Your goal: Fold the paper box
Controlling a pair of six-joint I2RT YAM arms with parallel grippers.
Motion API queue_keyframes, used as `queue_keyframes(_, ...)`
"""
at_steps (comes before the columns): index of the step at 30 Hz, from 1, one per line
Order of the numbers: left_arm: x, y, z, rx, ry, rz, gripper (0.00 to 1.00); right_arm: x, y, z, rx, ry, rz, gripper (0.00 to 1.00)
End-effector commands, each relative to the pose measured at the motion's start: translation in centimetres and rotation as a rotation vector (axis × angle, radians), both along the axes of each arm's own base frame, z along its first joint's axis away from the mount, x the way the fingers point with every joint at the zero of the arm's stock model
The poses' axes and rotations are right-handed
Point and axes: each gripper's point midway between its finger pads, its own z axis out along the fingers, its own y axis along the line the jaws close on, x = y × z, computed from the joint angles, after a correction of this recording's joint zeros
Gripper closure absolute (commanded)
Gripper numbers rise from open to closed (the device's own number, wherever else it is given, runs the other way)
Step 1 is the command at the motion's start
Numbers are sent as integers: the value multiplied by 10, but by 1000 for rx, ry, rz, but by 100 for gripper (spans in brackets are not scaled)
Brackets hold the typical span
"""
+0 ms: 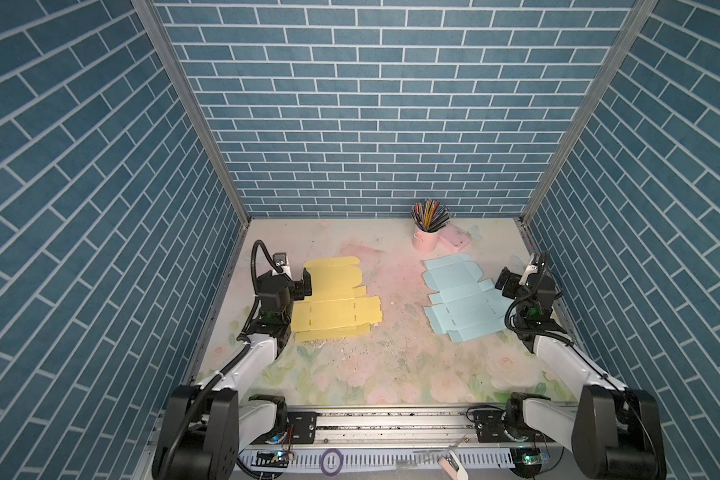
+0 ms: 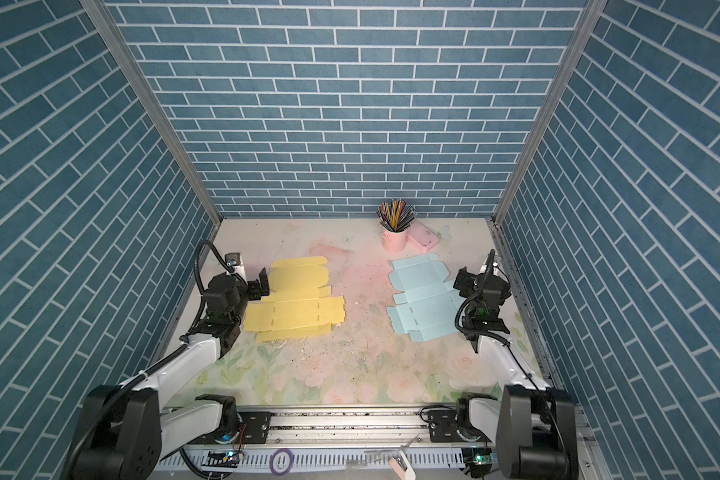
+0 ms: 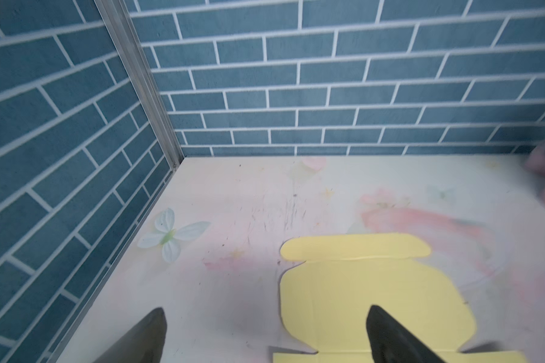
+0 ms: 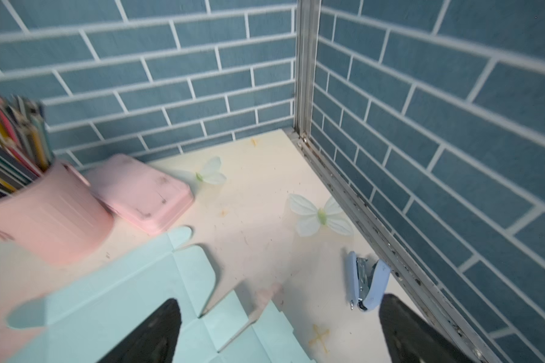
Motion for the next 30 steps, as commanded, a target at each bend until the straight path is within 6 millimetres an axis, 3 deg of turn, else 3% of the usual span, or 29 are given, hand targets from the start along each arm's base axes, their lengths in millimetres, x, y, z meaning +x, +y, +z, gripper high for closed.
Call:
queue_keyframes(1,-24,-7,-13,-158,189,33,1,-33,-1,-12,125,168,-107,1)
queue_keyframes(2,-28,-9,-8,-218,238,51,1,-37,4,-8,160,195,-107,1)
queue_keyframes(4,-33,-26,-9,-312,340,-2,1,-38,32,-3,226,259,-15,1)
queue_keyframes(7,-43,-66,-27,-435,518,-148,1,-39,96,-3,206,374,169,1)
queue_keyframes(11,-63,-109,-57,-479,703,-295,1,-56,170,-11,260,482,361,2)
queue_keyframes(16,-82,-150,-94,-430,835,-405,1,-82,225,-28,368,562,512,2)
queue_keyframes(22,-104,-155,-130,-408,946,-404,1,-100,260,-42,450,565,668,2)
queue_keyframes(25,-120,-155,-145,-412,987,-392,1,-102,264,-41,443,560,704,2)
queue_keyframes(30,-141,-173,-160,-385,1031,-412,1,-106,267,-43,427,579,742,2)
